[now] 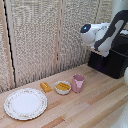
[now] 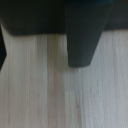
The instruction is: Carefully navigate your gripper to the air fryer's handle. Confidently seize the handle using your gripper. Gradually bring the handle toward yourself to access the air fryer.
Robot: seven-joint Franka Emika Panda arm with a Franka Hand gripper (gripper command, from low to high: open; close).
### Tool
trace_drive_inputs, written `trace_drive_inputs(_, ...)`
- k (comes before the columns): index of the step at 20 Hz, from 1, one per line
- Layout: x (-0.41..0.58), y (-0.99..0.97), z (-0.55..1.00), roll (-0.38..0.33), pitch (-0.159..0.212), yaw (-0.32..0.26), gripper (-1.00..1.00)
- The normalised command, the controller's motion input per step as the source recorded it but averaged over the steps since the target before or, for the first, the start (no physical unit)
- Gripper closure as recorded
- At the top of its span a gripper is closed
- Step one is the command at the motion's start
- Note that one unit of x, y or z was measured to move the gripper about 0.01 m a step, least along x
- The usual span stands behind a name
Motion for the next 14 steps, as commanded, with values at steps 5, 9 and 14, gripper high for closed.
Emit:
trace_drive_inputs(5,-0.121,-0.49,-0.23,-0.086,-0.018,0.135,-1.00)
trace_drive_inputs(9,-0.117,-0.37,-0.27,-0.067,0.032,0.068,-1.00)
trace_drive_inputs(14,-0.078,-0.26,-0.15,-0.061,0.090,0.022,1.00)
